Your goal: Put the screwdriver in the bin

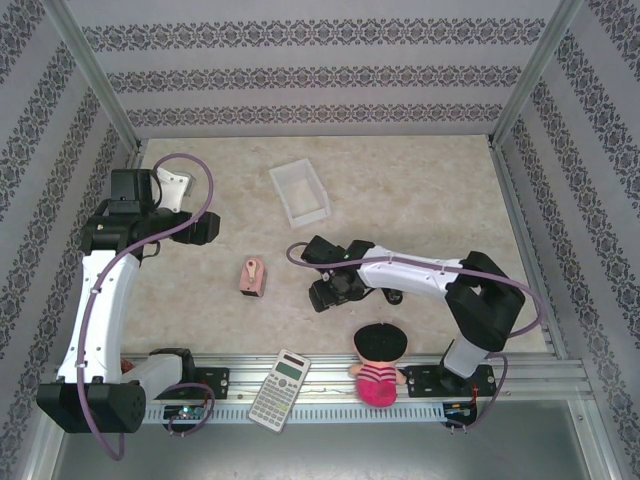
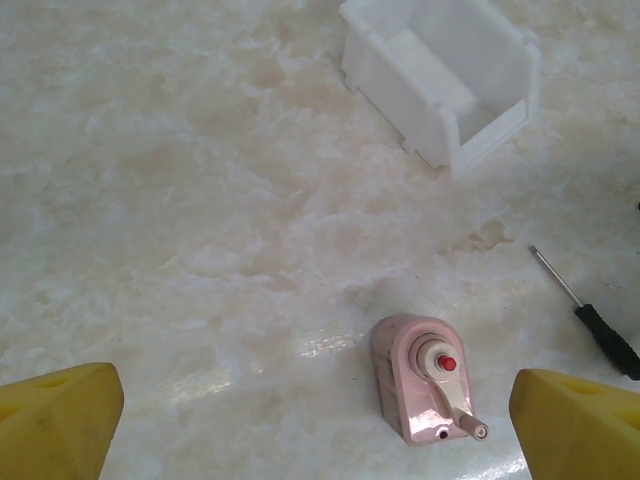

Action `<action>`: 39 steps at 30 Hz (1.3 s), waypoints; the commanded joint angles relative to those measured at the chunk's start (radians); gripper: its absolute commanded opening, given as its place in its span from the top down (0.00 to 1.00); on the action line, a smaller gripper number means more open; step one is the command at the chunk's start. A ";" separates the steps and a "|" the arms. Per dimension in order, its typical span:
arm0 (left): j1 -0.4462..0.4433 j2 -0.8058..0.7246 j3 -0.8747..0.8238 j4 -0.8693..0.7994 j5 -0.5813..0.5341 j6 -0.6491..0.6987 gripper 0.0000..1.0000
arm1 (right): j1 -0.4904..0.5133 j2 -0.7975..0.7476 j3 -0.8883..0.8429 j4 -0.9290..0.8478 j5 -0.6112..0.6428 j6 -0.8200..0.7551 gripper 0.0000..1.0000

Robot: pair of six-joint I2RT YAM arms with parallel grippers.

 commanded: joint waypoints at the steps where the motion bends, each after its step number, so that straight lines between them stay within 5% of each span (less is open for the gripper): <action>1: -0.013 -0.014 -0.008 -0.028 0.014 -0.002 0.01 | 0.008 0.047 0.034 0.020 0.039 0.013 0.38; 24: -0.013 -0.010 -0.023 -0.016 0.025 -0.001 0.01 | 0.008 0.152 0.015 0.063 0.089 0.009 0.52; 33: -0.013 -0.011 -0.020 -0.014 0.028 0.000 0.01 | 0.008 0.129 -0.013 0.071 0.103 0.006 0.77; 39: -0.013 -0.011 -0.006 -0.016 0.035 -0.003 0.01 | 0.008 0.076 -0.027 0.071 0.120 -0.003 0.79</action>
